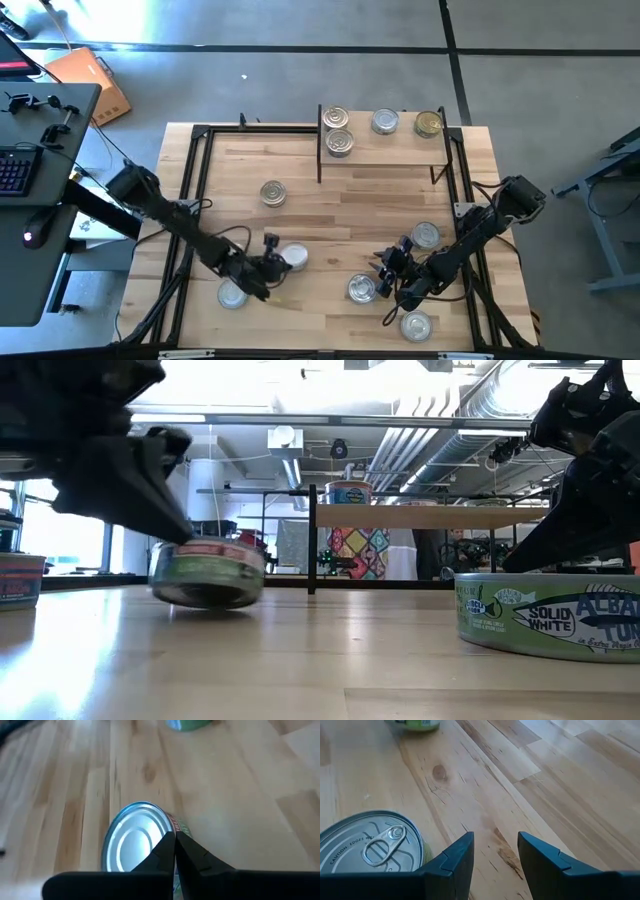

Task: Stack canned seafood by type on shelf
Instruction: Put the green white tuna can on the shelf

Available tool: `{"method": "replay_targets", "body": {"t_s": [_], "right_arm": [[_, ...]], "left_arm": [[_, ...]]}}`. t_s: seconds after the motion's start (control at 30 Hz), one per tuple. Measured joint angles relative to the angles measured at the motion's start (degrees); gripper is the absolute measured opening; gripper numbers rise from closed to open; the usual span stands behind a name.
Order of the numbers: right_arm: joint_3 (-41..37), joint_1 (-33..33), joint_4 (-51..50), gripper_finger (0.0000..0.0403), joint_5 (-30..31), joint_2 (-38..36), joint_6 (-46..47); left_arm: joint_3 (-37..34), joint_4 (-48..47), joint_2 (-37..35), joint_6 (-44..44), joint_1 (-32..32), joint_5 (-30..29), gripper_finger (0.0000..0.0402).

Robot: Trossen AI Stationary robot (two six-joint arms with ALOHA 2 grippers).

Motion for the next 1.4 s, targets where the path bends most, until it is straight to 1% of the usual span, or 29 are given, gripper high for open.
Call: {"method": "replay_targets", "body": {"t_s": [0.17,0.3,0.57,0.87,0.93,1.0,1.27,1.33,1.4], "right_arm": [[0.0,0.0,0.0,0.0145,0.0,0.0,0.0],[0.0,0.0,0.2,0.0145,0.0,0.0,0.0],[0.0,0.0,0.4,0.0145,0.0,0.0,-0.4],[0.0,0.0,0.5,0.0145,0.0,0.0,-0.4],[0.0,0.0,0.5,0.0145,0.0,0.0,-0.4],[0.0,0.0,0.5,0.0145,0.0,0.0,-0.4],[0.0,0.0,0.5,0.0145,0.0,0.0,-0.4],[0.0,0.0,0.5,0.0145,0.0,0.0,-0.4],[0.0,0.0,0.5,0.0145,0.0,0.0,-0.4]], "left_arm": [[6.4,0.2,4.9,7.7,1.1,-0.3,0.0],[9.2,0.6,7.4,11.9,2.6,0.5,0.0],[9.5,1.9,11.2,12.2,6.3,6.2,0.0],[9.5,3.3,11.7,11.8,7.0,7.4,0.0006],[9.5,3.6,11.6,13.0,7.0,7.9,0.002],[9.5,3.5,11.5,14.0,6.8,8.3,0.0043],[9.5,3.6,12.1,14.8,7.9,8.8,0.016],[9.5,3.6,13.3,15.6,8.7,8.8,0.0179],[9.6,4.1,14.3,17.7,9.3,8.8,0.0187]]}}
